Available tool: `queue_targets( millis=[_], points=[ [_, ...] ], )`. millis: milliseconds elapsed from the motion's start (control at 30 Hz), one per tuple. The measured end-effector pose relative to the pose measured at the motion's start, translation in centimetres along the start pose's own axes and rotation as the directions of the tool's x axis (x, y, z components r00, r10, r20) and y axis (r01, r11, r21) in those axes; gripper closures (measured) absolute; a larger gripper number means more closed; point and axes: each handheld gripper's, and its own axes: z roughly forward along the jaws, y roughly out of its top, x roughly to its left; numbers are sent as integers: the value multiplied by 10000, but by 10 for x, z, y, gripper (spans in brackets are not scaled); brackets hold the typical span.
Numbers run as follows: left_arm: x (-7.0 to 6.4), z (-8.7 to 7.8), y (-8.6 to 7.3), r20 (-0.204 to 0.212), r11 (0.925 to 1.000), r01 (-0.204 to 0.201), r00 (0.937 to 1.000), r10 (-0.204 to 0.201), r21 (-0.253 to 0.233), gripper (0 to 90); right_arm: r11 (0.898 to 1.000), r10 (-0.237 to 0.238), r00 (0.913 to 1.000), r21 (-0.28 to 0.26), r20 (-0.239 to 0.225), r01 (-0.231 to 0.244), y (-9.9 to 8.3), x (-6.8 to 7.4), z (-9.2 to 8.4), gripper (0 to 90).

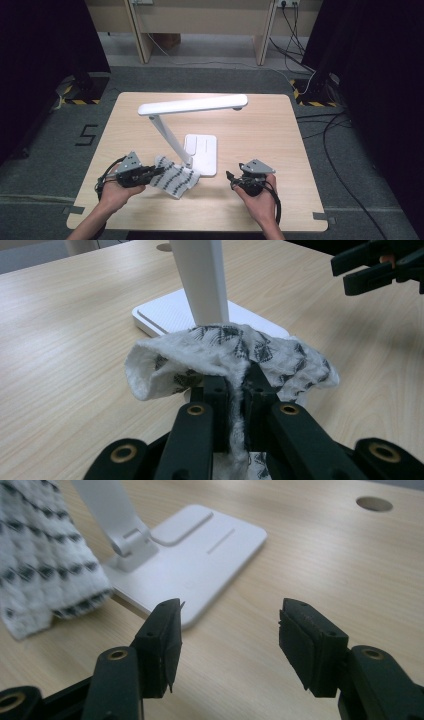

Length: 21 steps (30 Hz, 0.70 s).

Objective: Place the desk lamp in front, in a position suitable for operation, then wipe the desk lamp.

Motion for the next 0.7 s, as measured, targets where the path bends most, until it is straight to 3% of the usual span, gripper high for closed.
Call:
queue_targets(
  millis=[400, 700],
  points=[
    [6, -9, 1, -244, 9994, 247, 9994, -252, -235, 836, 9990, 350, 9993, 258, 146, -353, -17, -7, 6, 443],
    [8, -17, 2, -430, 9977, 398, 9982, -423, -557, 837, 9972, 647, 9977, 375, 197, -654, -21, -11, 15, 548]
  ],
)
